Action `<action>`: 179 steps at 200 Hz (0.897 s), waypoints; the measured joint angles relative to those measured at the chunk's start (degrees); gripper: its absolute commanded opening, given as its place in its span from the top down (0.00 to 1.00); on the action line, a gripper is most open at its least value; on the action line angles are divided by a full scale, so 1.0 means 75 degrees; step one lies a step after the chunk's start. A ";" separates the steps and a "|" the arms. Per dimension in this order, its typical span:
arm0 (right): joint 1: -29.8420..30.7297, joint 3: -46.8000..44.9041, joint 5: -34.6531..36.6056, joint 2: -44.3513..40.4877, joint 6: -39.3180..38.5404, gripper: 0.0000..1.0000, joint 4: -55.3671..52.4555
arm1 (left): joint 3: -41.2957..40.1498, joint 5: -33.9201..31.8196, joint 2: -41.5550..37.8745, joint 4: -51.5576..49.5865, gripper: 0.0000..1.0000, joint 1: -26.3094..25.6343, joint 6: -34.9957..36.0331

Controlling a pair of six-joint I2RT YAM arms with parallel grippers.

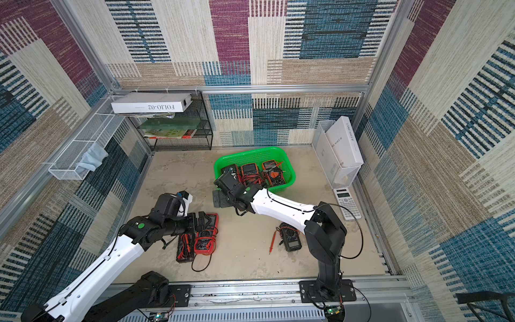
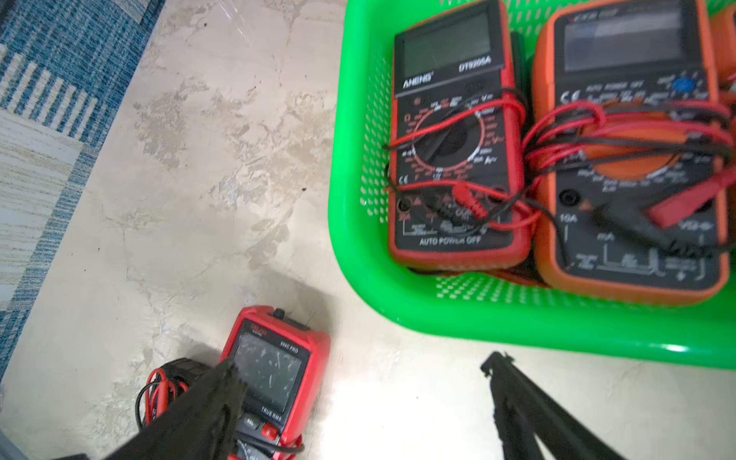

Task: Put the multimeter into the basket
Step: Pick up the multimeter from the center of the board.

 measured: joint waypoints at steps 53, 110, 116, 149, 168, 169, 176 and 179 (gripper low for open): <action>0.0953 -0.0358 0.0274 0.0035 0.1122 0.01 -0.0166 | -0.0405 -0.0612 -0.0551 -0.0268 0.00 0.0061 -0.0373; 0.1556 -0.0221 0.0358 0.0504 0.1935 0.00 -0.0286 | -0.0329 -0.0664 -0.0702 -0.0291 0.00 0.0682 -0.0571; 0.1609 -0.0181 0.0370 0.0565 0.1990 0.00 -0.0289 | -0.0283 -0.0664 -0.0702 -0.0286 0.00 0.0778 -0.0574; 0.1839 0.0195 0.0350 0.1040 0.2165 0.01 -0.0332 | -0.0029 -0.0583 -0.0609 -0.0280 0.00 0.1419 -0.0557; 0.1950 0.0597 0.0332 0.1405 0.2189 0.01 -0.0420 | 0.0026 -0.0399 -0.0510 -0.0248 0.00 0.1888 -0.0460; 0.1953 0.0615 0.0329 0.1419 0.2189 0.01 -0.0428 | 0.0026 -0.0385 -0.0504 -0.0248 0.00 0.1918 -0.0452; 0.1990 0.0740 0.0309 0.1539 0.2192 0.00 -0.0455 | 0.0038 -0.0280 -0.0440 -0.0248 0.00 0.2116 -0.0405; 0.2005 0.0799 0.0309 0.1591 0.2192 0.00 -0.0472 | 0.0038 -0.0230 -0.0420 -0.0248 0.00 0.2177 -0.0385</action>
